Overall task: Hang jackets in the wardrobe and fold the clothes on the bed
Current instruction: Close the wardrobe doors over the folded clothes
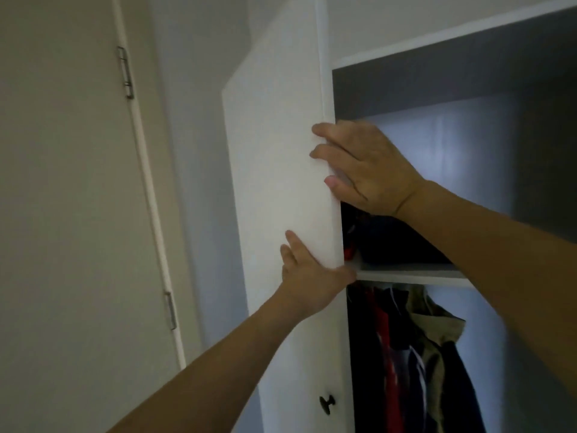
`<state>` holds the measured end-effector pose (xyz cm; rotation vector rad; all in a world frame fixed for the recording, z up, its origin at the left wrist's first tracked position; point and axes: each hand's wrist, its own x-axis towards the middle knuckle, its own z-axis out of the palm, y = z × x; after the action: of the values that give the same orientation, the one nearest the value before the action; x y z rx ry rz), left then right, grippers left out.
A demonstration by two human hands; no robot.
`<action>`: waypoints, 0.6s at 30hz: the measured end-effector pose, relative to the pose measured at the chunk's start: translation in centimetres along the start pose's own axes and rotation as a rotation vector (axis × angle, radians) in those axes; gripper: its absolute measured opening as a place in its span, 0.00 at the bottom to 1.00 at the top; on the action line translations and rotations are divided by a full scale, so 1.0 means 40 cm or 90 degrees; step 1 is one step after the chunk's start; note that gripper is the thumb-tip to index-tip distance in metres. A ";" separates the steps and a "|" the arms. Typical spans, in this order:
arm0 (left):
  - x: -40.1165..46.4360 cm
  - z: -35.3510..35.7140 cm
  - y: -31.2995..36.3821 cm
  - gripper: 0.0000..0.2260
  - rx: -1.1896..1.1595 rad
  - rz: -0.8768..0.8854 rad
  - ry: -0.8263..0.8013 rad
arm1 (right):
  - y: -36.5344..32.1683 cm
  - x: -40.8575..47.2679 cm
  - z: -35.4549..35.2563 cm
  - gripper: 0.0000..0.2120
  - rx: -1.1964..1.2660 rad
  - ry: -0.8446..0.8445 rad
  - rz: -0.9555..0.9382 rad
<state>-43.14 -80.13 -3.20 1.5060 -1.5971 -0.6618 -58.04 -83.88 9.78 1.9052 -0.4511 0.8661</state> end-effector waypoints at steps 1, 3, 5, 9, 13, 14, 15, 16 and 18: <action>0.020 0.044 0.018 0.60 -0.005 -0.008 0.029 | 0.025 -0.034 -0.001 0.21 -0.017 -0.029 0.021; 0.055 0.122 0.063 0.57 -0.023 -0.037 0.073 | 0.074 -0.093 0.000 0.23 -0.084 -0.080 0.057; 0.103 0.192 0.098 0.57 -0.051 -0.059 0.106 | 0.120 -0.143 0.011 0.24 -0.176 -0.125 0.089; 0.210 0.300 0.137 0.59 -0.098 -0.108 0.185 | 0.198 -0.217 0.069 0.26 -0.280 -0.217 0.133; 0.286 0.359 0.164 0.60 -0.101 -0.140 0.234 | 0.248 -0.247 0.136 0.27 -0.309 -0.236 0.157; 0.301 0.368 0.167 0.61 -0.096 -0.148 0.246 | 0.259 -0.253 0.150 0.27 -0.308 -0.235 0.160; 0.314 0.376 0.170 0.61 -0.089 -0.156 0.258 | 0.270 -0.258 0.163 0.28 -0.307 -0.231 0.163; 0.327 0.386 0.171 0.61 -0.082 -0.161 0.269 | 0.280 -0.264 0.173 0.28 -0.303 -0.227 0.166; 0.350 0.403 0.174 0.62 -0.077 -0.169 0.283 | 0.299 -0.274 0.195 0.28 -0.294 -0.229 0.167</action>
<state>-59.63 -95.36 -2.93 1.6513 -1.0174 -0.5093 -70.09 -96.95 6.92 1.5864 -1.0437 0.5165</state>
